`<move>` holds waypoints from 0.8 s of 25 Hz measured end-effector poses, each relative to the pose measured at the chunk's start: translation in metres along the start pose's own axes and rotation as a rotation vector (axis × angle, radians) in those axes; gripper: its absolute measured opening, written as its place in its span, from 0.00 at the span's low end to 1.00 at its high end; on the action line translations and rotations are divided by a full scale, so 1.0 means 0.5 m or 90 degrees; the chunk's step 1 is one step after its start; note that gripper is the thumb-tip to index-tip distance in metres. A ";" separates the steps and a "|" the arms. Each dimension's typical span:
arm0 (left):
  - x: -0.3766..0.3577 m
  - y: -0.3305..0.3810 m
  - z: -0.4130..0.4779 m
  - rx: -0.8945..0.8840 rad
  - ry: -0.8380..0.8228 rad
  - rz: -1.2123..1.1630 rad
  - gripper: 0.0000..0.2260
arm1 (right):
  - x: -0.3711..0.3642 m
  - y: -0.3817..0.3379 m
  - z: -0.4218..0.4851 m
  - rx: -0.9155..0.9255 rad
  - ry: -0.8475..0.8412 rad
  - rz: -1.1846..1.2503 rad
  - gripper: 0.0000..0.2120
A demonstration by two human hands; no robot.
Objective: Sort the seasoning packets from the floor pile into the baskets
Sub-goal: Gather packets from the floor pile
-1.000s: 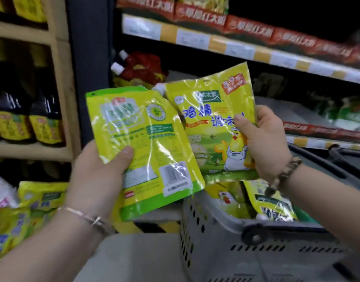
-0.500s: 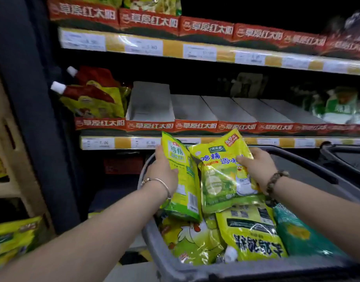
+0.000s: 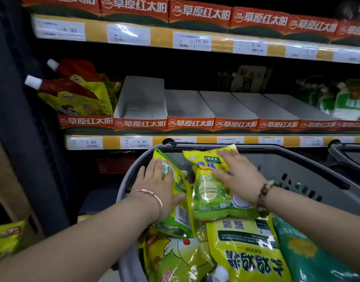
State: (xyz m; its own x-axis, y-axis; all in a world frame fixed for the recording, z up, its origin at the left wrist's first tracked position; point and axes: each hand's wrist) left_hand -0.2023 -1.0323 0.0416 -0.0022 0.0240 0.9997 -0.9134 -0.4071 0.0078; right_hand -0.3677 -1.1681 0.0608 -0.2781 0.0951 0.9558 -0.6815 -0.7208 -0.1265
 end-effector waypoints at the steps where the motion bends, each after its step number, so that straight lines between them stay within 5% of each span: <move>1: -0.003 0.005 -0.004 -0.018 -0.032 0.055 0.34 | -0.003 -0.014 -0.003 0.069 -0.030 -0.004 0.32; 4: -0.017 0.023 -0.019 -0.060 -0.243 0.012 0.38 | -0.025 -0.043 0.005 0.208 -0.135 -0.083 0.38; 8: -0.006 0.013 -0.024 -0.054 -0.398 -0.052 0.49 | -0.041 -0.025 0.034 0.184 -0.252 -0.078 0.43; 14: -0.018 0.023 -0.025 -0.044 -0.416 -0.033 0.45 | -0.063 -0.041 0.061 0.146 -0.315 -0.145 0.43; 20: -0.019 0.027 -0.022 -0.045 -0.404 -0.011 0.46 | -0.072 -0.065 0.049 0.136 -0.232 -0.190 0.39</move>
State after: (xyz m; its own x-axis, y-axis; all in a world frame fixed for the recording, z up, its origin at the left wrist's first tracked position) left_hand -0.2191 -1.0277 0.0319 0.2342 -0.5240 0.8189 -0.9360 -0.3493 0.0441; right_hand -0.3187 -1.1649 0.0371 0.1877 0.1005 0.9771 -0.5309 -0.8265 0.1871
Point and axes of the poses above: each hand's wrist, its own z-axis towards the middle knuckle, its own x-axis out of the back of the hand, y = z × x, and after that the axes turned 7 degrees about -z, right-handed
